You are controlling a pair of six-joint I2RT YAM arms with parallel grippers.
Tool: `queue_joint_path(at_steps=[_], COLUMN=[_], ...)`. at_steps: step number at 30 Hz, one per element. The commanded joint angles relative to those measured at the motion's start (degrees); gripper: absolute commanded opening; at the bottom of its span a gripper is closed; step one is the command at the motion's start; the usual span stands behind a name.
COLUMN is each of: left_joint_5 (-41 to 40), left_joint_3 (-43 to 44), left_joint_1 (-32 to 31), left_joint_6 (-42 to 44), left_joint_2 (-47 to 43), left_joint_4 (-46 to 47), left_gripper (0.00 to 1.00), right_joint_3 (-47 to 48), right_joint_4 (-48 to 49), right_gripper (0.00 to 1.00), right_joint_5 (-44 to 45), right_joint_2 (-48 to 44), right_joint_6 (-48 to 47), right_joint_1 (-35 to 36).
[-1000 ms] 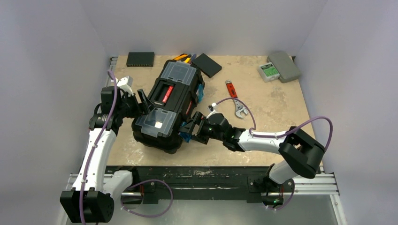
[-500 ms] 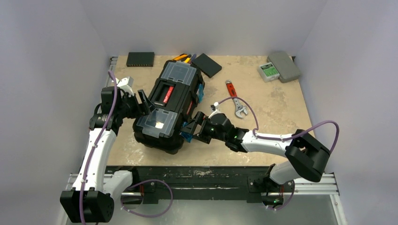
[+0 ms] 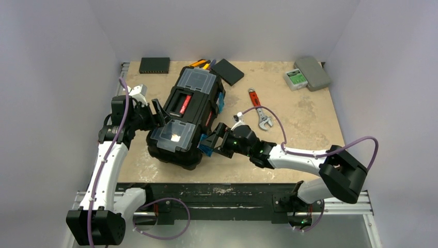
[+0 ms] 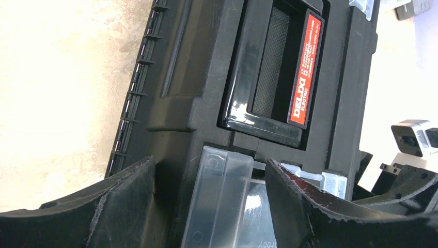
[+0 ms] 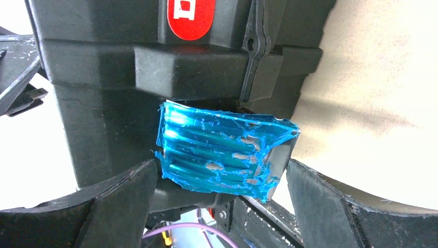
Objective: Pack the tool kit
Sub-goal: Close the toolbox at the center of the board.
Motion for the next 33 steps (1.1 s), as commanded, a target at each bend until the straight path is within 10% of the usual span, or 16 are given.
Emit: queue_joint_path(at_steps=[1,6,13,33], left_joint_5=[4.81,4.76,4.67,5.32], left_joint_3=[-2.59,-2.7,-2.7,-2.93], left_joint_1=[-1.59,-1.59,-1.62,-1.73], left_joint_6=[0.23,0.18,0.23,-0.11], left_joint_2=[1.72,1.68,1.75,2.33], left_joint_4=[-10.7,-10.75,-10.79,-10.56], left_gripper=[0.73,0.73,0.73,0.73], right_joint_3=[0.74,0.55,-0.89,-4.22], right_joint_4=[2.56,2.67,2.61,8.04], right_gripper=[0.95,0.94,0.6,0.51], right_joint_5=[1.94,1.63,3.35,-1.39], right_joint_2=[-2.57,-2.33,-3.34,6.46], right_joint_6=[-1.72,-1.42,-0.25,4.28], right_joint_1=[0.26,0.26,0.26,0.26])
